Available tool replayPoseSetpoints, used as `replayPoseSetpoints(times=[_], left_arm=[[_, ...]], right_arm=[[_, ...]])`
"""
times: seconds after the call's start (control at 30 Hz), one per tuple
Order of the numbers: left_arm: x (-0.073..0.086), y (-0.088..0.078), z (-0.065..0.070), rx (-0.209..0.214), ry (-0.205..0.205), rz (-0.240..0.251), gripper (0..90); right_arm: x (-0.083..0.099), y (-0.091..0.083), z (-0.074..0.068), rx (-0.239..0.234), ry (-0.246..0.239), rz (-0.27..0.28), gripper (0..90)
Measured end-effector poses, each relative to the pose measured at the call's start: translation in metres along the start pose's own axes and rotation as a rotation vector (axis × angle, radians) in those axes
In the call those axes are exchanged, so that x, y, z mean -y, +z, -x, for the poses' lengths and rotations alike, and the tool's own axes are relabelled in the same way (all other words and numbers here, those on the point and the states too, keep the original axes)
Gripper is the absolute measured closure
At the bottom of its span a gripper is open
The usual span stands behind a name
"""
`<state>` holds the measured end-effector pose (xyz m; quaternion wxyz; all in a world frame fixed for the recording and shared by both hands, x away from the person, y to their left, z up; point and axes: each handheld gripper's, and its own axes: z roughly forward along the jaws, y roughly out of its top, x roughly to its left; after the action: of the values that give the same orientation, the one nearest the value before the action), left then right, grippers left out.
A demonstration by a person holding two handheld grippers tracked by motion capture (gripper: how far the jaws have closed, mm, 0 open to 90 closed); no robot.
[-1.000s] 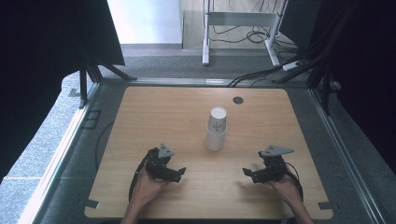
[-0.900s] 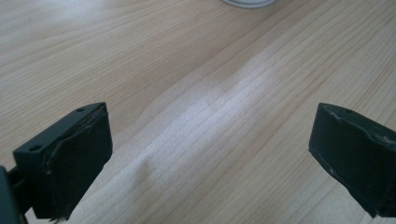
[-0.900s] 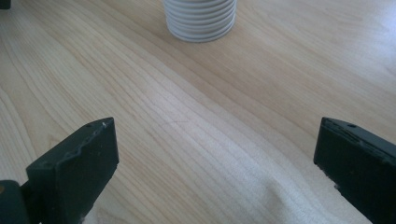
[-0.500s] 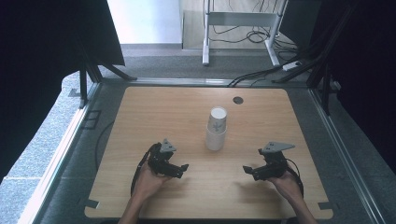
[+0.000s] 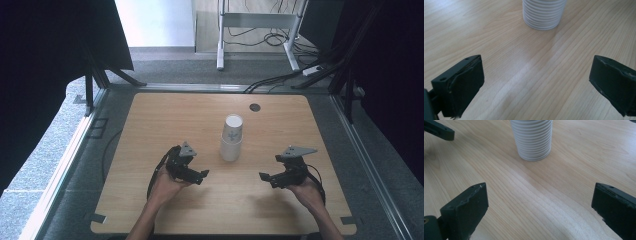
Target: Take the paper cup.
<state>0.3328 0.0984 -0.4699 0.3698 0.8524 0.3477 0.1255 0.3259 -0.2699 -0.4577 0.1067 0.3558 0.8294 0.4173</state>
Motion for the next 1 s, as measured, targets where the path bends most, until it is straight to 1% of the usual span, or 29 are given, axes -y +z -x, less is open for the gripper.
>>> replayPoseSetpoints(times=[0.07, 0.23, 0.27, 0.3, 0.33, 0.4, 0.57, 0.7, 1.0], left_arm=[[-0.003, 0.002, -0.001, 0.01, -0.001, 0.0, 0.0], [-0.009, 0.006, -0.004, 0.013, -0.011, 0.003, 0.0], [-0.01, 0.007, -0.005, 0.021, -0.02, 0.01, 0.0], [-0.013, 0.009, -0.007, 0.026, -0.021, 0.011, 0.0], [-0.013, 0.009, -0.007, 0.026, -0.021, 0.011, 0.0], [-0.016, 0.011, -0.007, 0.021, -0.008, 0.005, 0.0], [-0.022, 0.015, -0.009, 0.036, -0.014, 0.027, 0.4], [-0.029, 0.02, -0.009, 0.038, 0.009, 0.037, 0.7], [-0.042, 0.031, -0.007, 0.041, 0.036, 0.035, 1.9]], right_arm=[[-0.003, -0.001, 0.0, -0.003, 0.003, 0.003, 0.7], [-0.009, 0.0, 0.0, -0.003, -0.004, 0.007, 0.9], [-0.011, 0.0, 0.0, -0.003, -0.005, 0.009, 1.1], [-0.015, 0.0, -0.001, -0.004, -0.014, 0.01, 1.1], [-0.015, 0.0, -0.001, -0.004, -0.014, 0.01, 1.1], [-0.018, 0.001, -0.001, -0.006, -0.018, 0.01, 1.2], [-0.026, 0.004, -0.002, -0.015, -0.03, 0.005, 1.3], [-0.031, 0.007, -0.002, -0.016, -0.039, 0.004, 1.3], [-0.043, 0.009, -0.002, -0.018, -0.057, 0.01, 1.3]])
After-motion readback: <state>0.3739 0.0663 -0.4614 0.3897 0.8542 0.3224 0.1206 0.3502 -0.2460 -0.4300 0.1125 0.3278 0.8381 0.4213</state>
